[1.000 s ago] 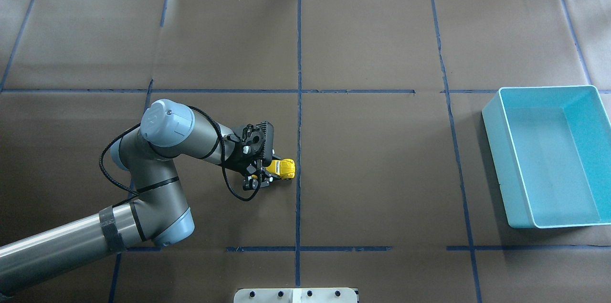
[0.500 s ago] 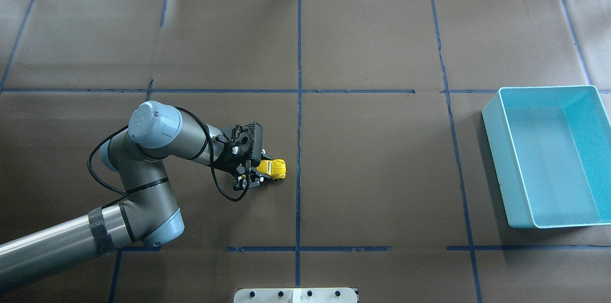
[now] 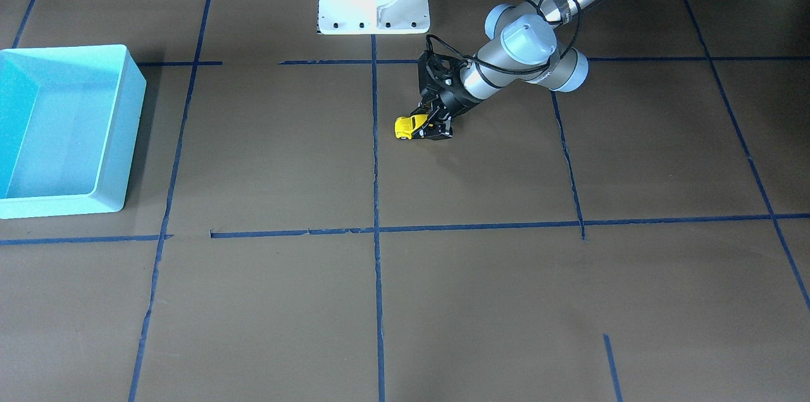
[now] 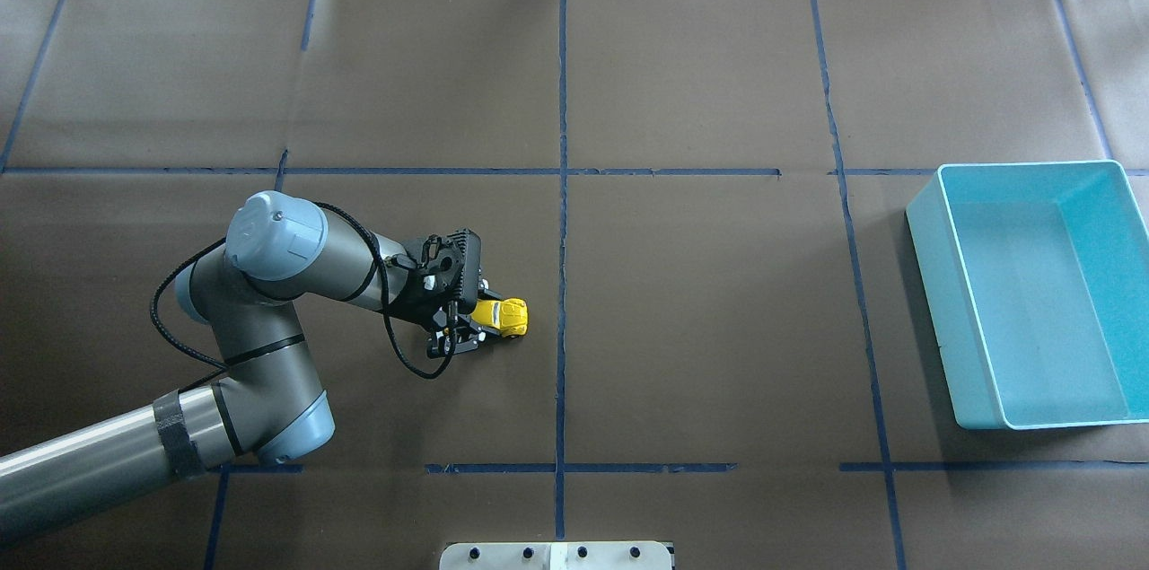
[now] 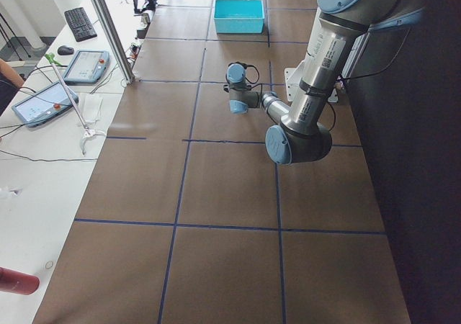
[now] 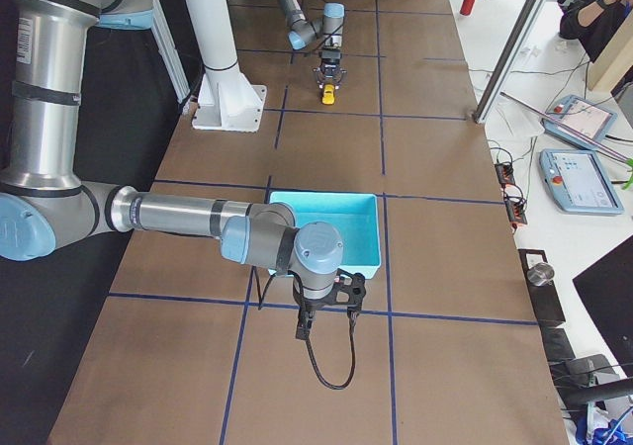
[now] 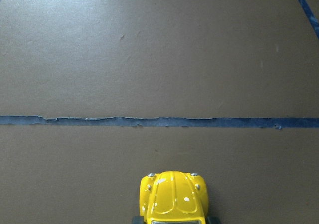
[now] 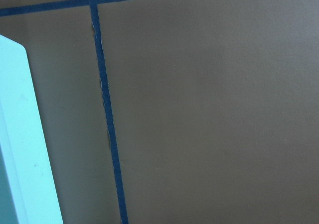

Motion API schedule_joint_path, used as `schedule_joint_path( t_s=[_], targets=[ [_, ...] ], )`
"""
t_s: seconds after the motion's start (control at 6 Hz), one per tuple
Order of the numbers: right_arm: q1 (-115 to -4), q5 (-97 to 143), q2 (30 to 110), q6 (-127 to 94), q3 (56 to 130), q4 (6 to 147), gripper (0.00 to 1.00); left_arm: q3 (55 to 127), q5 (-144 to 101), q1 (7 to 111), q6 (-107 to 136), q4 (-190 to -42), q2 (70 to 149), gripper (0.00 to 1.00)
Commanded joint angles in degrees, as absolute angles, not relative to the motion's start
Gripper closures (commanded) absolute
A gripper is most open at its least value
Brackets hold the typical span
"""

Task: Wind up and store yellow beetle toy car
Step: 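Release the car and lift the left gripper away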

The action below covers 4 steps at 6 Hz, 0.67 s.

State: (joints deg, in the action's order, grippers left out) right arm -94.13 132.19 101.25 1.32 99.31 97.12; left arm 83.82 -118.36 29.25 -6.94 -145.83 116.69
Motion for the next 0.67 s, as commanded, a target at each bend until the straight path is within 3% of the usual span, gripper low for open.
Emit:
schedule_joint_path(
  t_s=[0.0,0.5],
  targets=[
    [-94.13,132.19,101.16,1.32,99.32,97.12,0.0,84.29,-118.39,29.36,-5.9,-149.21,114.35,0.01],
    [-94.13,132.19,101.25,1.32,99.14,97.12,0.0,86.03,-125.46,35.47,-5.27,-156.35,108.82,0.0]
  ],
)
